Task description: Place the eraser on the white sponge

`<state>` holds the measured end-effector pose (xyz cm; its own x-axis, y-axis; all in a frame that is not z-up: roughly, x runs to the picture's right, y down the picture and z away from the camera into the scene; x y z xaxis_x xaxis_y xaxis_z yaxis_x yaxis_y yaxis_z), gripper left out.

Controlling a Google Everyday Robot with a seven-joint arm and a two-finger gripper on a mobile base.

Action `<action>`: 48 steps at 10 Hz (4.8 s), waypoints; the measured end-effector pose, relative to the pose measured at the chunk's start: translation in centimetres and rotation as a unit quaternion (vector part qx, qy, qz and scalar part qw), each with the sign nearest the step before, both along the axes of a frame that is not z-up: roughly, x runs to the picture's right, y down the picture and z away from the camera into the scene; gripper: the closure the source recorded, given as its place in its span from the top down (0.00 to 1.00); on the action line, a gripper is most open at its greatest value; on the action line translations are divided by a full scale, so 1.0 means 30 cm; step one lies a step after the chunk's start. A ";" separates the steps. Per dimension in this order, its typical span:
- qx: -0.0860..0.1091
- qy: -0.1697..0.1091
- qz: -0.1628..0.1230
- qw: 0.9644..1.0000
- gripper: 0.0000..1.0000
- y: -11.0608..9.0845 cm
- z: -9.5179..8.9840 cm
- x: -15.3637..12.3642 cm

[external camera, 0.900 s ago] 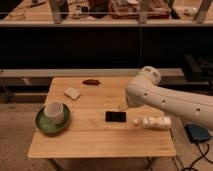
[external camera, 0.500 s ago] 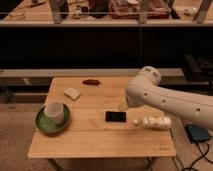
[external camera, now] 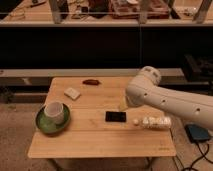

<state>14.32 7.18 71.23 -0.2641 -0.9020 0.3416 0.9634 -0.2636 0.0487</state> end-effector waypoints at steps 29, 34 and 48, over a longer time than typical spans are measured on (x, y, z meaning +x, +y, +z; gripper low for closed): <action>-0.048 -0.004 0.003 0.999 0.45 0.072 0.164 -0.168; -0.068 0.003 0.004 0.998 0.45 0.122 0.218 -0.129; -0.081 -0.011 -0.002 0.997 0.45 0.133 0.316 -0.336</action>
<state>4.23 11.16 80.71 -0.2768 -0.8340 0.4773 0.9605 -0.2545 0.1124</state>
